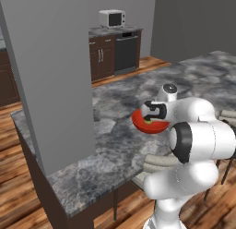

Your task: Retrieve the apple and peach from the fridge and place them into the bowl on the dining table.

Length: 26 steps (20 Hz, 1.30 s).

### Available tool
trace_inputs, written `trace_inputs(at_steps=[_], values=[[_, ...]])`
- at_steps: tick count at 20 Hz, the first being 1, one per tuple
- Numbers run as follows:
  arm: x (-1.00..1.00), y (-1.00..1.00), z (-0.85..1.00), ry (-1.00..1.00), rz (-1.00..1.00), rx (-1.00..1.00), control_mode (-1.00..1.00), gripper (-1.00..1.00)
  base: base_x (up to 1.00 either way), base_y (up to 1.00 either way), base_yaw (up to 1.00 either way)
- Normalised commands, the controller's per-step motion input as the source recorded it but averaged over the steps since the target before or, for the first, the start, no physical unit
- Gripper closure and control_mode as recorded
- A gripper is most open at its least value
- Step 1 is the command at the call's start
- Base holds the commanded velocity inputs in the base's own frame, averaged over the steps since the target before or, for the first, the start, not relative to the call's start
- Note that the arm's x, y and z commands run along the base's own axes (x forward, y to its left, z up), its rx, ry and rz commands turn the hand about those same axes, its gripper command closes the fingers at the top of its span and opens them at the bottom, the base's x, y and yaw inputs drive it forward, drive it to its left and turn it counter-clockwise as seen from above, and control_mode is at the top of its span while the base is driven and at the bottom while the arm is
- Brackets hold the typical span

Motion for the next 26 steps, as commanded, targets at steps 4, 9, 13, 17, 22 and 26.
trace_inputs(at_steps=[4,9,13,17,22,26], values=[[0.14,0.00,-0.26,0.04,0.00,0.00,-1.00,1.00,0.00,0.00,0.00],[0.18,0.00,-0.20,0.02,0.00,0.00,-1.00,1.00,0.00,0.00,0.00],[0.18,0.00,-0.18,0.01,0.00,0.00,-1.00,1.00,0.00,0.00,0.00],[0.19,0.00,-0.14,0.00,0.00,0.00,-1.00,-1.00,0.00,0.00,0.00],[0.26,-0.02,-0.10,0.00,0.00,0.00,-1.00,-1.00,0.00,0.00,0.00],[0.10,-0.02,-0.02,0.00,0.00,0.00,-1.00,-1.00,0.00,0.00,0.00]])
